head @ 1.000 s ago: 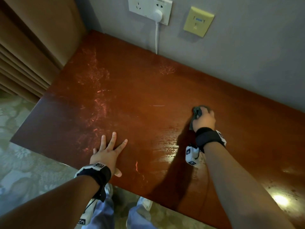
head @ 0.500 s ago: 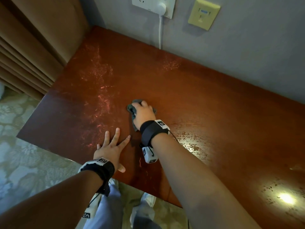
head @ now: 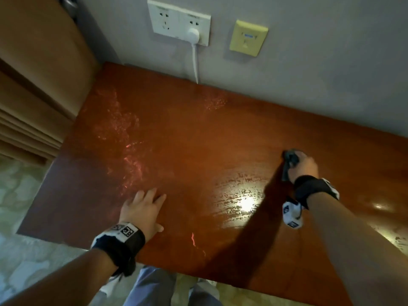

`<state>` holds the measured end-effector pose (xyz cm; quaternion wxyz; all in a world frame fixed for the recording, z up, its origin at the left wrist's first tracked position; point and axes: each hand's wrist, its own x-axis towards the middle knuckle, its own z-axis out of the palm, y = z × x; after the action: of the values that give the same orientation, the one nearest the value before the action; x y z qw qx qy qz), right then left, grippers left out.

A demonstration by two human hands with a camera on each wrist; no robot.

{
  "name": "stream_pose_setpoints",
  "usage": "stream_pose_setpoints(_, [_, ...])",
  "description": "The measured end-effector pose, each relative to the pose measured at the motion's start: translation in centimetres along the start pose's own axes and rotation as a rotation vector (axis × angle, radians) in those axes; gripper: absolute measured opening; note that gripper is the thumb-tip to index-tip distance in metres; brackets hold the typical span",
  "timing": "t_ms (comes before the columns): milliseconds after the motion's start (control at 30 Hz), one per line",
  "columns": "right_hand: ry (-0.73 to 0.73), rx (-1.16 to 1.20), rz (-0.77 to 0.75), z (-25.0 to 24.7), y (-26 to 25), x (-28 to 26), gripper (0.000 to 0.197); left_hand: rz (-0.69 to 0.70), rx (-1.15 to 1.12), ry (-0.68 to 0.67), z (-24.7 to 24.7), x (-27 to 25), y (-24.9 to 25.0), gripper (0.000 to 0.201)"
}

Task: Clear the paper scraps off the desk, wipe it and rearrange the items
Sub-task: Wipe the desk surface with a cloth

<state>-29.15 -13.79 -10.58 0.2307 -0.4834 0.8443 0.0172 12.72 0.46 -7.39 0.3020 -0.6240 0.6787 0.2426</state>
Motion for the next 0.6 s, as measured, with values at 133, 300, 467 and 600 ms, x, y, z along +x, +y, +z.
stream_pose_setpoints(133, [0.003, 0.05, 0.111, 0.5, 0.5, 0.1, 0.055, -0.079, -0.025, 0.065, -5.3, 5.1, -4.4, 0.114])
stream_pose_setpoints(300, [0.026, 0.115, 0.108, 1.8, -3.5, -0.2, 0.055, -0.11, -0.075, -0.107, -8.9, 10.7, -7.0, 0.139])
stream_pose_setpoints(467, [-0.038, 0.071, -0.073, 4.1, -11.9, -1.2, 0.056, -0.103, -0.108, -0.137, -8.0, 11.9, -6.9, 0.14])
stream_pose_setpoints(600, [-0.128, 0.041, -0.214, 6.1, -20.1, -2.7, 0.061, -0.092, -0.106, -0.175, -8.4, 12.3, -7.2, 0.138])
